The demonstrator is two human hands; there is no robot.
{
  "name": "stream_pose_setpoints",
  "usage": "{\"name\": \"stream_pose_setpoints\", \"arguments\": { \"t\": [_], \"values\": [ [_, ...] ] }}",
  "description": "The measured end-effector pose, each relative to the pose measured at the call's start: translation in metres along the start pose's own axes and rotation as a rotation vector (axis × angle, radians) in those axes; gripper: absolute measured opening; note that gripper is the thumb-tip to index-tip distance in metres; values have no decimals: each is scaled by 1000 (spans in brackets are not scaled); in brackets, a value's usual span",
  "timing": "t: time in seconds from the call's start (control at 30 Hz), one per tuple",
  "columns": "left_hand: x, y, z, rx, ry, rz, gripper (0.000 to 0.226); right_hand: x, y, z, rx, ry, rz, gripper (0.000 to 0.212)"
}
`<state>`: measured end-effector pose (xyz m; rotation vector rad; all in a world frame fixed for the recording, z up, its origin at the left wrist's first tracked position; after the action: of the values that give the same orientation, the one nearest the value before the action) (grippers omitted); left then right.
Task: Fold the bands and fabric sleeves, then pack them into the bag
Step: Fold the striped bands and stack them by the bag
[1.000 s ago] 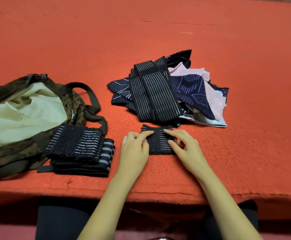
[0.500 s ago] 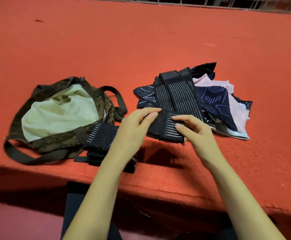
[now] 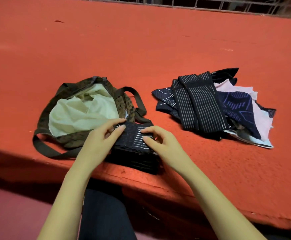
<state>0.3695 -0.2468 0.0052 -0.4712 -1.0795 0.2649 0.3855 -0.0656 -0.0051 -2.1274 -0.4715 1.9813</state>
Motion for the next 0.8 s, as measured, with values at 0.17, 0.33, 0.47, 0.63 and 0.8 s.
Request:
{"name": "stream_pose_setpoints", "arguments": {
  "t": [0.17, 0.33, 0.47, 0.63, 0.8],
  "values": [
    [-16, 14, -1, 19, 36, 4, 36, 5, -4, -3, 58, -1, -73, 23],
    [-26, 35, -11, -37, 25, -80, 34, 24, -5, -11, 56, 40, -24, 25],
    [-32, 39, -14, -36, 35, -132, 35, 37, -4, -17, 38, 78, 90, 22],
    [-37, 33, -11, -49, 36, -68, 35, 34, -3, -18, 22, 95, 89, 23],
    [-22, 24, -8, -70, 87, 65, 29, 28, -6, -16, 18, 69, -6, 23]
  ]
}}
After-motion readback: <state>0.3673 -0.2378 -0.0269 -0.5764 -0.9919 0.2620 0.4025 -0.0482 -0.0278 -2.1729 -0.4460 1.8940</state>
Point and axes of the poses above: each hand's wrist, its own z-axis towards the middle knuckle, its own y-axis out of the palm, x = y × z, the point moved 7 cm from there along z, towards the middle knuckle, and after that the axes turned 14 degrees about y, right-handed, at the moved point
